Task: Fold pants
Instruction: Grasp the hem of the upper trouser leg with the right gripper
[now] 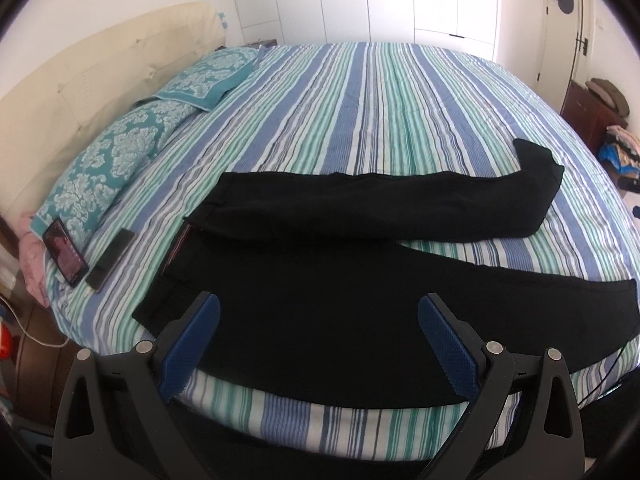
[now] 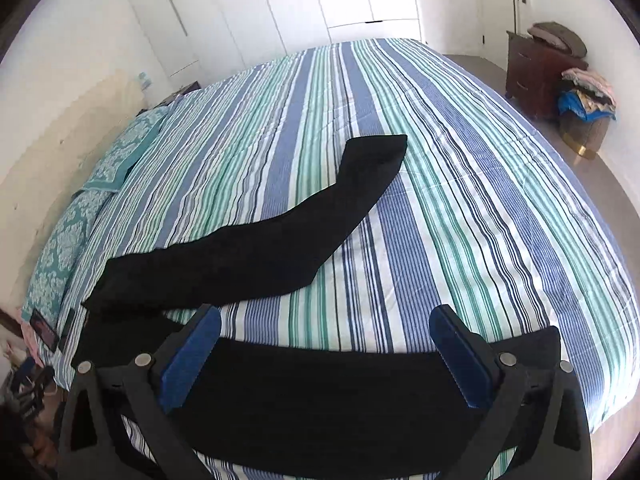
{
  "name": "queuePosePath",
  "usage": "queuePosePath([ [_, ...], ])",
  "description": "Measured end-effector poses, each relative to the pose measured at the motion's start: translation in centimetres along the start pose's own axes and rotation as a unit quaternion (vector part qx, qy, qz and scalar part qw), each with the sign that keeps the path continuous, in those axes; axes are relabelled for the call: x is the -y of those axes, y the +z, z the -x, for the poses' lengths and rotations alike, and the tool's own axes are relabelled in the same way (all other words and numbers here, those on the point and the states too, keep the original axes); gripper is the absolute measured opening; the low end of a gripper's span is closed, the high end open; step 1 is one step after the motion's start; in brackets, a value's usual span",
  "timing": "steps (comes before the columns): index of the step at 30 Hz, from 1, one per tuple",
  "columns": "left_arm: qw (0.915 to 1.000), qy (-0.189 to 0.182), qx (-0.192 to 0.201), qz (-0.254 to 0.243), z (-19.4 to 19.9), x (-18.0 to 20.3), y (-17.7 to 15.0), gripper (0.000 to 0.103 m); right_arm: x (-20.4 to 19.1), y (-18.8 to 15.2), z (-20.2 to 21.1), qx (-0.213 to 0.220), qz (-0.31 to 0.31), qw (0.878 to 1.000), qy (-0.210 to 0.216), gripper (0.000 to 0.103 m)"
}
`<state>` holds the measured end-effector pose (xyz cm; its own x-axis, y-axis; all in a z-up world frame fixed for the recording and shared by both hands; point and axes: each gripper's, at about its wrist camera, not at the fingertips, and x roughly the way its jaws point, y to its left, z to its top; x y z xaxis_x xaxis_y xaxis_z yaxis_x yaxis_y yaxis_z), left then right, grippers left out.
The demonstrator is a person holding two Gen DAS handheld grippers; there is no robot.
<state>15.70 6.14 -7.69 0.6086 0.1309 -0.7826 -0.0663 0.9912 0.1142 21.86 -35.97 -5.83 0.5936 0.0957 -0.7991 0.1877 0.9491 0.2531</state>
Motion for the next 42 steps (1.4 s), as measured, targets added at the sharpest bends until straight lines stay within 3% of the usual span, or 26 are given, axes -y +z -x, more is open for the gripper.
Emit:
queuePosePath([
  [3, 0.9997, 0.001, -0.025, 0.004, -1.8, 0.3, -0.2, 0.100, 4.8, 5.6, -6.0, -0.014, -0.063, 0.997, 0.034, 0.103],
  [8, 0.9992, 0.006, -0.036, 0.014, -3.1, 0.5, -0.5, 0.100, 10.3, 14.4, -15.3, -0.017, -0.095, 0.995, -0.026, 0.102],
  [12, 0.9981, 0.011, -0.055, 0.026, -4.0, 0.4, -1.0, 0.100, 13.6, 18.2, -21.5, -0.035, -0.174, 0.984, -0.003, 0.093],
  [14, 0.9971, 0.014, -0.069, 0.029, -4.4, 0.6, -1.2, 0.100, 14.5, 18.3, -24.0, -0.037, -0.216, 0.976, 0.012, 0.078],
  [16, 0.9962, 0.014, -0.082, 0.027, -4.9, 0.9, -1.6, 0.100, 14.8, 18.0, -26.2, -0.044, -0.245, 0.968, 0.032, 0.073],
  [18, 0.9954, 0.013, -0.093, 0.018, -5.4, 1.5, -1.8, 0.100, 14.4, 17.7, -28.2, -0.063, -0.249, 0.965, 0.056, 0.060],
  [20, 0.9952, 0.009, -0.097, 0.012, -5.5, 2.0, -1.8, 0.100, 13.4, 17.5, -29.0, -0.079, -0.225, 0.970, 0.047, 0.007],
  [21, 0.9955, 0.005, -0.094, 0.012, -5.4, 2.2, -1.7, 0.100, 12.9, 17.4, -28.4, -0.071, -0.212, 0.974, 0.031, 0.007],
  [24, 0.9965, -0.011, -0.081, 0.016, -4.8, 2.4, -1.3, 0.100, 12.0, 16.5, -23.8, -0.002, -0.185, 0.982, 0.042, 0.006],
  [27, 0.9967, -0.027, -0.075, 0.017, -4.2, 2.6, -1.3, 0.100, 12.0, 14.5, -17.9, 0.030, -0.186, 0.981, 0.051, 0.006],
  [32, 0.9960, -0.044, -0.076, 0.015, -3.3, 2.6, -2.5, 0.100, 12.7, 7.3, -6.2, 0.080, -0.277, 0.957, 0.039, 0.006],
  [34, 0.9953, -0.050, -0.081, 0.016, -3.0, 2.6, -2.9, 0.100, 12.6, 4.1, -4.7, 0.056, -0.281, 0.958, 0.010, 0.017],
  [35, 0.9951, -0.053, -0.082, 0.016, -2.8, 2.5, -2.9, 0.100, 12.8, 2.8, -5.0, 0.033, -0.276, 0.961, 0.007, 0.041],
  [37, 0.9955, -0.054, -0.076, 0.014, -2.2, 2.5, -2.9, 0.100, 13.9, 0.4, -5.4, -0.007, -0.265, 0.964, 0.004, 0.071],
  [40, 0.9971, -0.045, -0.059, 0.015, -1.4, 2.2, -2.9, 0.100, 16.8, -2.4, -3.1, -0.007, -0.282, 0.959, -0.003, 0.071],
  [42, 0.9967, -0.043, -0.065, 0.022, -1.7, 2.0, -3.1, 0.100, 18.7, -3.1, -0.8, 0.007, -0.277, 0.960, -0.029, 0.071],
])
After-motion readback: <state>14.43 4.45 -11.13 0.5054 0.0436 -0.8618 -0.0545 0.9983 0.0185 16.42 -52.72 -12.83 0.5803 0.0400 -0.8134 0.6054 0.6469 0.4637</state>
